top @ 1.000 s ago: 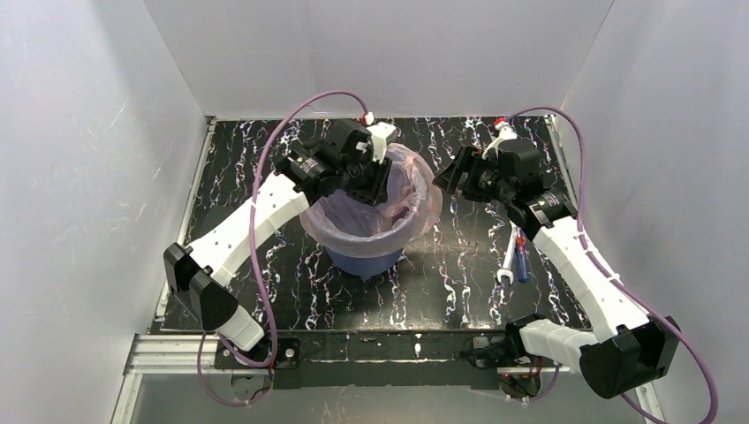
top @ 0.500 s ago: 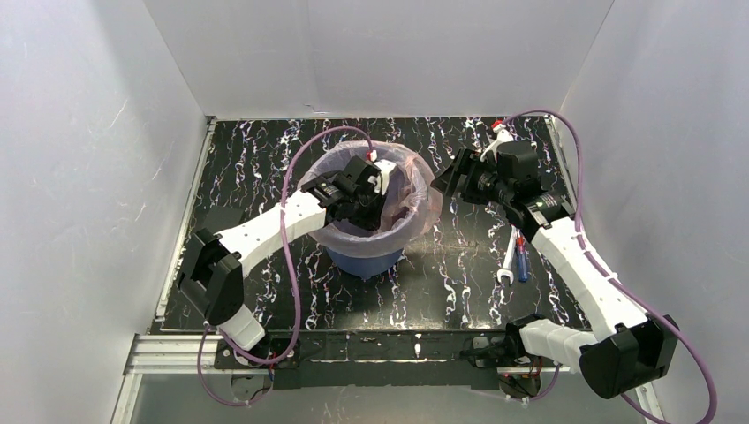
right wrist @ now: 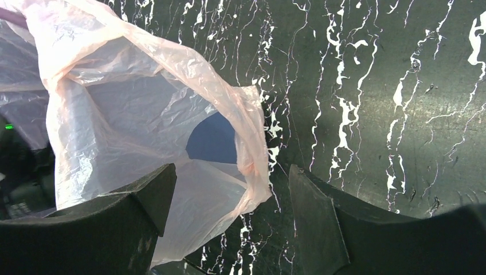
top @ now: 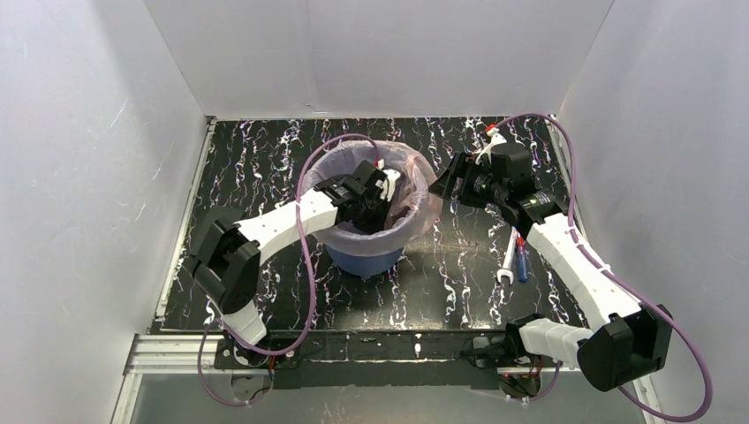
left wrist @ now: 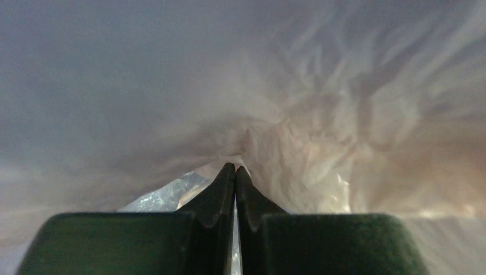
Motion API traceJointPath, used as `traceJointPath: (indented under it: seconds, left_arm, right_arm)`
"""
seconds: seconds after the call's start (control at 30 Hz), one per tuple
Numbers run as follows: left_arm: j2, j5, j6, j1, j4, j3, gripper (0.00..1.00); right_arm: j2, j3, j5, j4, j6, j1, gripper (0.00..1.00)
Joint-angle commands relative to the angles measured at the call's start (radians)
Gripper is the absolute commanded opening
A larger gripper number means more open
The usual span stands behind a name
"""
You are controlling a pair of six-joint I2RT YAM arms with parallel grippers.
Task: Put the trash bags into the trash bin
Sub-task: Adjust the trash bag in the trash bin.
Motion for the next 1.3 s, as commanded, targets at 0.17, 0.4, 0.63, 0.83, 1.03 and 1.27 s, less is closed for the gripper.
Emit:
traceJointPath:
  seconds: [0.17, 0.4, 0.63, 0.83, 1.03, 1.27]
  left_arm:
    - [0.070, -0.018, -0.005, -0.002, -0.031, 0.000, 0.00]
    - [0.080, -0.021, -0.021, -0.003, 0.003, -0.067, 0.00]
    - [0.036, -0.052, -0.050, -0.002, 0.064, -0.186, 0.00]
    - [0.067, -0.036, -0.033, -0.002, 0.024, -0.139, 0.00]
    - [-0.034, -0.042, -0.033, -0.003, -0.027, -0.077, 0.06]
    - [-0.220, -0.089, -0.040, -0.002, -0.083, -0.040, 0.32]
  right_arm:
    - [0.000, 0.028, -0.020, 0.037, -0.009, -0.005, 0.80]
    - [-0.004, 0.034, -0.003, 0.035, -0.022, -0.005, 0.81]
    - [-0.005, 0.045, -0.013, 0.032, -0.029, -0.005, 0.81]
    - [-0.011, 0.046, -0.027, 0.040, -0.018, -0.005, 0.81]
    - [-0.007, 0.059, -0.015, 0.050, -0.037, -0.005, 0.81]
    - [-0.013, 0.125, -0.023, 0.100, -0.149, -0.005, 0.77]
